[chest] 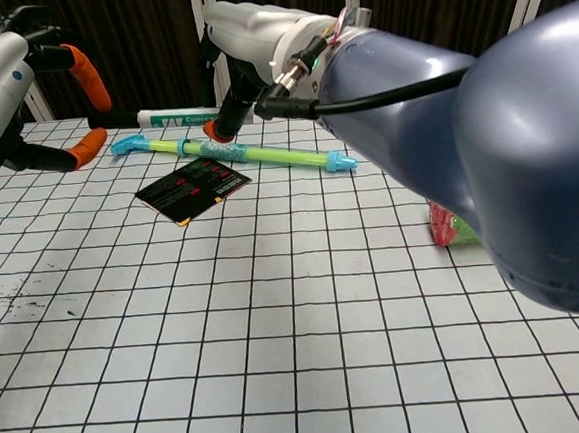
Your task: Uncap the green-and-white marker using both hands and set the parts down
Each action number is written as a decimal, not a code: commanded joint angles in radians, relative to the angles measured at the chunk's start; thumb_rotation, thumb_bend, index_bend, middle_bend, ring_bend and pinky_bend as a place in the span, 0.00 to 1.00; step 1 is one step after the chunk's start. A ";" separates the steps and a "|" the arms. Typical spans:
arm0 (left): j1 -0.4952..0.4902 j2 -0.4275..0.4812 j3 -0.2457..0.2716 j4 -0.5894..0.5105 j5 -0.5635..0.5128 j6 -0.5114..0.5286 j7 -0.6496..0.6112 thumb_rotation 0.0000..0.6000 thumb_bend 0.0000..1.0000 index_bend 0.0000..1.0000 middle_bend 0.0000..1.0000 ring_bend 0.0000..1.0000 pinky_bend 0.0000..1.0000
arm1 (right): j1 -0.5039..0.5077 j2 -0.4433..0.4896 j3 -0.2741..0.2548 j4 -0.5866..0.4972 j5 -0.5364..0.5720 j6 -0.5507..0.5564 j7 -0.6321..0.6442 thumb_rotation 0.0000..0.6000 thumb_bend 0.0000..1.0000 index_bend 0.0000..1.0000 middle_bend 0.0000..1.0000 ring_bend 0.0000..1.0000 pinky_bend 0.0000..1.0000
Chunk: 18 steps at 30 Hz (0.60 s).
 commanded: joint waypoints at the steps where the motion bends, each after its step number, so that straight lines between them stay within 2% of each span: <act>1: 0.001 -0.001 0.001 0.002 -0.003 0.000 -0.002 1.00 0.49 0.52 0.22 0.00 0.01 | -0.002 0.001 -0.001 0.000 0.000 0.000 0.001 1.00 0.42 0.75 0.06 0.09 0.00; 18: -0.003 -0.010 0.001 0.010 -0.004 -0.001 0.000 1.00 0.49 0.52 0.22 0.00 0.01 | -0.012 0.011 -0.003 -0.016 -0.014 -0.002 0.010 1.00 0.42 0.76 0.06 0.10 0.00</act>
